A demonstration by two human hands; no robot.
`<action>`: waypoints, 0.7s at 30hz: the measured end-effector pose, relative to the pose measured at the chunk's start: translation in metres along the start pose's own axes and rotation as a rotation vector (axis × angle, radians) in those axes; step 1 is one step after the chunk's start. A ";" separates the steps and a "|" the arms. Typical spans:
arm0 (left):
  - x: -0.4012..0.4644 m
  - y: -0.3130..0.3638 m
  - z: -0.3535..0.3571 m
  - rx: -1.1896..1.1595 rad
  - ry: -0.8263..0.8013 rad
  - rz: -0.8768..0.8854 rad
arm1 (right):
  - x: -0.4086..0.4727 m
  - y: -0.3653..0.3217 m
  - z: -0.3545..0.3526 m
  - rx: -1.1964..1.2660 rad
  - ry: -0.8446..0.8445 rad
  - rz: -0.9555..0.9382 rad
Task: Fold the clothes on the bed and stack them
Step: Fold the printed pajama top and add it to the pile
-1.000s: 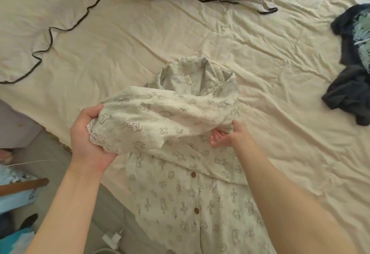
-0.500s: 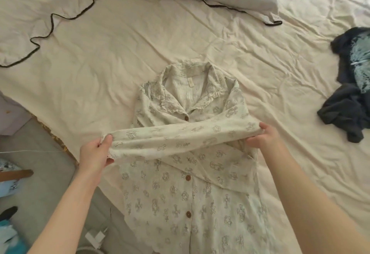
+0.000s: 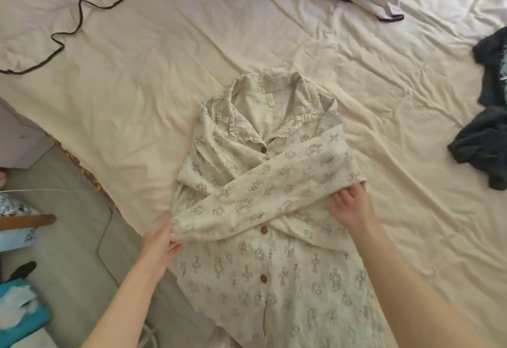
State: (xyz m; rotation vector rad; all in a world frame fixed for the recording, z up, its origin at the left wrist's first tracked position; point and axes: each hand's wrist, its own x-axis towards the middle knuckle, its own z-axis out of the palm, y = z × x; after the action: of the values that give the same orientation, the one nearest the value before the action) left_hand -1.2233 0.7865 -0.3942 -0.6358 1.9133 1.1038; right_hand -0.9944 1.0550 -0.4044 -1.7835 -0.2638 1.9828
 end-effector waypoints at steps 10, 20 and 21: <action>-0.008 -0.002 0.006 -0.009 -0.030 0.324 | -0.021 0.092 0.034 -0.079 -0.069 0.178; 0.006 -0.044 -0.005 0.559 0.113 0.295 | -0.028 0.084 0.004 -0.682 0.301 -0.048; 0.008 -0.035 0.003 0.623 0.158 0.389 | -0.024 0.078 0.004 -0.794 0.349 -0.165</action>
State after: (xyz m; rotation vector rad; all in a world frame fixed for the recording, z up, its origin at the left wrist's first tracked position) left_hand -1.2004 0.7716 -0.4178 0.0010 2.4220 0.6182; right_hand -1.0134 0.9768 -0.4159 -2.4258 -1.1592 1.4983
